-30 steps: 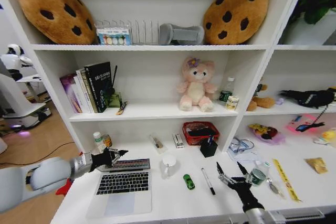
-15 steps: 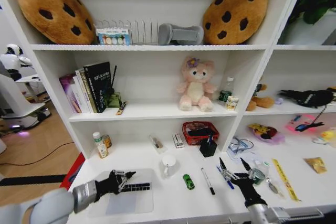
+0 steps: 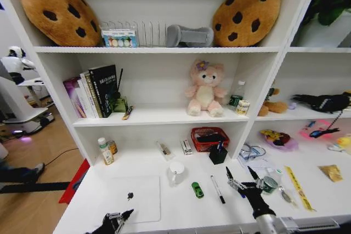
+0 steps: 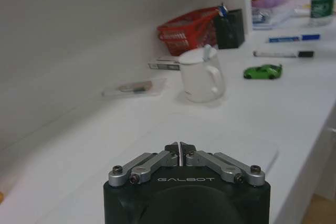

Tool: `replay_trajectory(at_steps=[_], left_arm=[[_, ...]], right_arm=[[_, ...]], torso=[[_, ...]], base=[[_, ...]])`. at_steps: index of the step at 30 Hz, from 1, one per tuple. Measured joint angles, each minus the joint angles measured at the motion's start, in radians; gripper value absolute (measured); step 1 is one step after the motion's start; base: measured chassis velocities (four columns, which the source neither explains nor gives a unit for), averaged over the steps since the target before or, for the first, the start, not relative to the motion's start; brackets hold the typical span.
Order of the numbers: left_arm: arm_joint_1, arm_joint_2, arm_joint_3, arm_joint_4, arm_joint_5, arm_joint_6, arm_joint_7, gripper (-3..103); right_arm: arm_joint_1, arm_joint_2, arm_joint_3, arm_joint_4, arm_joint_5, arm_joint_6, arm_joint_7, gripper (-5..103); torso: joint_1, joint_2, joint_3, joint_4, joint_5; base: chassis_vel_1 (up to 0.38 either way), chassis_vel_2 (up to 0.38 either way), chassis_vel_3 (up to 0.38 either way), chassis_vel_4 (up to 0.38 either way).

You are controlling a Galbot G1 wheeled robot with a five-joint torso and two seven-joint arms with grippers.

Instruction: Organize the objects on the table.

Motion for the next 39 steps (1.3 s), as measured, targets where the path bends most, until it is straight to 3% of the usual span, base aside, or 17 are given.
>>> replay_trajectory(at_steps=[3, 5, 7, 8, 9, 11, 12, 14, 15, 18, 19, 22, 26, 28, 33, 39], left_arm=[[-0.018, -0.039, -0.011, -0.014, -0.028, 0.006, -0.006, 7], [-0.026, -0.149, -0.058, -0.043, -0.065, 0.012, -0.008, 23], [-0.024, -0.186, -0.074, -0.05, -0.07, 0.012, -0.008, 23], [-0.023, -0.236, -0.097, -0.056, -0.074, 0.011, -0.01, 33], [-0.023, -0.236, -0.097, -0.056, -0.074, 0.011, -0.01, 33], [-0.034, -0.323, -0.133, -0.07, -0.101, 0.019, -0.02, 39], [-0.034, -0.323, -0.133, -0.07, -0.101, 0.019, -0.02, 39], [-0.052, -0.428, -0.172, -0.087, -0.147, 0.035, -0.03, 55], [-0.052, -0.428, -0.172, -0.087, -0.147, 0.035, -0.03, 55], [-0.061, -0.536, -0.213, -0.093, -0.189, 0.037, -0.03, 66], [-0.061, -0.536, -0.213, -0.093, -0.189, 0.037, -0.03, 66], [-0.065, -0.624, -0.239, -0.075, -0.212, 0.027, -0.025, 82], [-0.048, -0.65, -0.269, -0.072, -0.235, 0.017, -0.018, 93], [-0.018, -0.669, -0.354, -0.057, -0.322, -0.001, -0.01, 99], [0.028, -0.681, -0.432, -0.031, -0.379, -0.039, -0.001, 100], [0.053, -0.686, -0.437, -0.003, -0.371, -0.073, 0.004, 100]], right_arm=[[-0.009, -0.001, -0.004, 0.004, -0.005, 0.0, -0.004, 100], [-0.038, -0.004, -0.028, 0.006, -0.045, 0.009, -0.012, 100], [-0.046, -0.004, -0.037, 0.001, -0.06, 0.015, -0.018, 100], [-0.056, -0.004, -0.053, -0.013, -0.085, 0.025, -0.032, 100], [-0.056, -0.004, -0.053, -0.013, -0.085, 0.025, -0.032, 100], [-0.061, -0.008, -0.076, -0.036, -0.111, 0.036, -0.052, 100], [-0.061, -0.008, -0.076, -0.036, -0.111, 0.036, -0.052, 100], [-0.053, -0.027, -0.101, -0.065, -0.119, 0.04, -0.066, 100], [-0.053, -0.027, -0.101, -0.065, -0.119, 0.04, -0.066, 100], [-0.032, -0.06, -0.128, -0.097, -0.114, 0.041, -0.074, 100], [-0.032, -0.06, -0.128, -0.097, -0.114, 0.041, -0.074, 100], [-0.002, -0.077, -0.155, -0.132, -0.108, 0.04, -0.076, 100], [0.014, -0.083, -0.17, -0.151, -0.107, 0.039, -0.078, 100], [0.045, -0.088, -0.196, -0.189, -0.106, 0.039, -0.083, 100], [0.088, -0.099, -0.232, -0.239, -0.107, 0.039, -0.091, 100], [0.127, -0.12, -0.281, -0.269, -0.119, 0.038, -0.096, 100]], torso=[[0.0, 0.0, 0.0, -0.0002, 0.0], [0.0, 0.0, 0.0, 0.0005, -0.0001], [0.0, 0.0, 0.0, 0.0006, 0.0], [0.0, 0.0, 0.0, 0.0005, 0.0001], [0.0, 0.0, 0.0, 0.0005, 0.0001], [0.0, 0.0, 0.0, 0.0002, 0.0002], [0.0, 0.0, 0.0, 0.0002, 0.0002], [0.0, 0.0, 0.0, 0.0006, 0.0], [0.0, 0.0, 0.0, 0.0006, 0.0], [0.0, 0.0, 0.0, 0.0006, 0.0002], [0.0, 0.0, 0.0, 0.0006, 0.0002], [0.0, 0.0, 0.0, 0.0005, -0.0002], [0.0, 0.0, 0.0, 0.0004, 0.0], [0.0, 0.0, 0.0, 0.0004, 0.0], [0.0, 0.0, 0.0, 0.0005, 0.0], [0.0, 0.0, 0.0, 0.0004, 0.0]], base=[[0.0, 0.0, 0.0, 0.0], [0.0, 0.0, 0.0, 0.0], [0.0, 0.0, 0.0, 0.0], [0.0, 0.0, 0.0, 0.0], [0.0, 0.0, 0.0, 0.0], [0.0, 0.0, 0.0, 0.0], [0.0, 0.0, 0.0, 0.0], [0.0, 0.0, 0.0, 0.0], [0.0, 0.0, 0.0, 0.0], [0.0, 0.0, 0.0, 0.0], [0.0, 0.0, 0.0, 0.0], [0.0, 0.0, 0.0, 0.0], [0.0, 0.0, 0.0, 0.0], [0.0, 0.0, 0.0, 0.0], [0.0, 0.0, 0.0, 0.0], [0.0, 0.0, 0.0, 0.0]])
